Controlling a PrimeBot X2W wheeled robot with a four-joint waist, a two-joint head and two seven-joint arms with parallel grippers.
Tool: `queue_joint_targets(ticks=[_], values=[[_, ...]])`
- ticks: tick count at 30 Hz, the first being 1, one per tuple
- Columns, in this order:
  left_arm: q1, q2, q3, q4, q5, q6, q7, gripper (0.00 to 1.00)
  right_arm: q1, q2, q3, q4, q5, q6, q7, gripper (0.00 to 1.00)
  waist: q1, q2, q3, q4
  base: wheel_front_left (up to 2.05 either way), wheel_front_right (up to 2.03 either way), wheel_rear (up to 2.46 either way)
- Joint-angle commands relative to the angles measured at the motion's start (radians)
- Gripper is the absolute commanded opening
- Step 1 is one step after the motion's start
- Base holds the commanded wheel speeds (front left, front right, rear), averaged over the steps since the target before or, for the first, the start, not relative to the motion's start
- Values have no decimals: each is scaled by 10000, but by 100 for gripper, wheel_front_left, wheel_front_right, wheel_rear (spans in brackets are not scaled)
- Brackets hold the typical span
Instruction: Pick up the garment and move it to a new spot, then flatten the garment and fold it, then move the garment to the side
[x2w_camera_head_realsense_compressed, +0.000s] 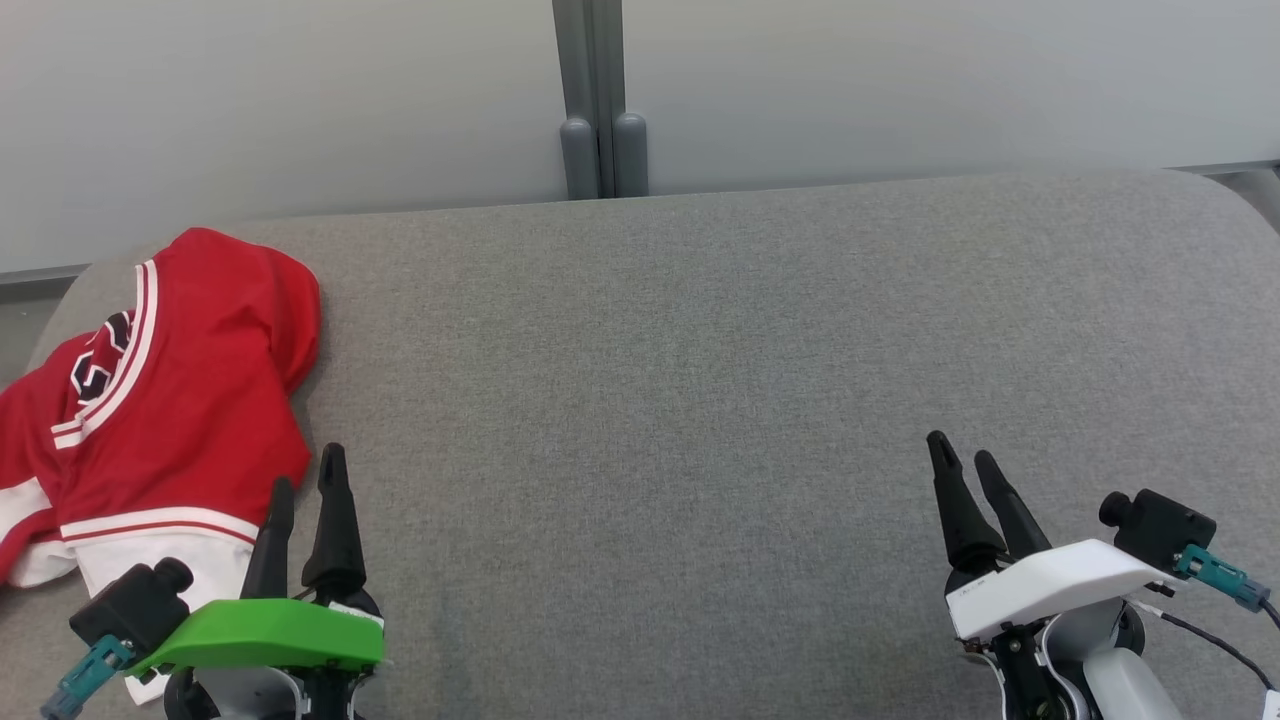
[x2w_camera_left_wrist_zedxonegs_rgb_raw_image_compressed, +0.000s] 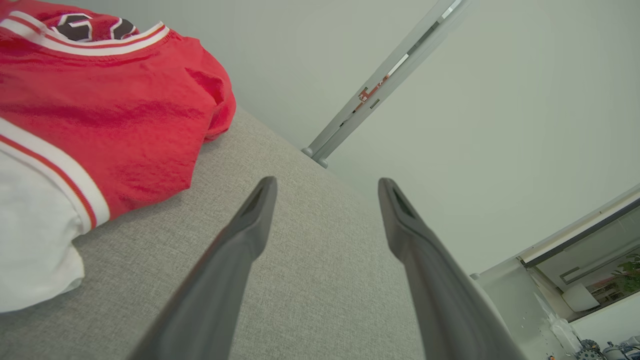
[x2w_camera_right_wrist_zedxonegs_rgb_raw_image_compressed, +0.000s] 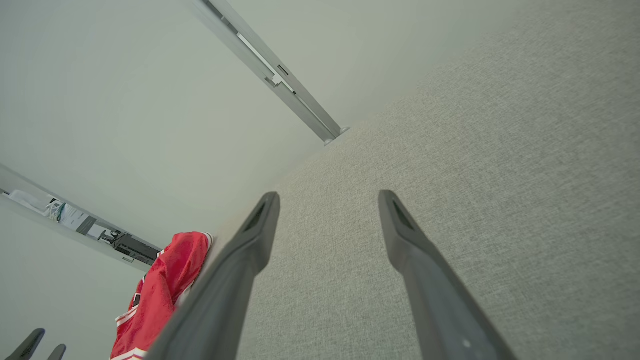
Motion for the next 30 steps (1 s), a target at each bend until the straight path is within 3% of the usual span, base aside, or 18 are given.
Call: queue_joint_targets(ticks=[1, 30], values=[[-23, 78, -47, -203, 439, 65, -130, 100, -114, -43, 78, -192, -433, 3, -136, 100, 0, 0, -4, -1, 0, 0, 0], [284, 140, -757, -739, 3919, 520, -937, 100, 54, -9, 427, -361, -3650, 5, -944, 100, 0, 0, -30, -53, 0, 0, 0]])
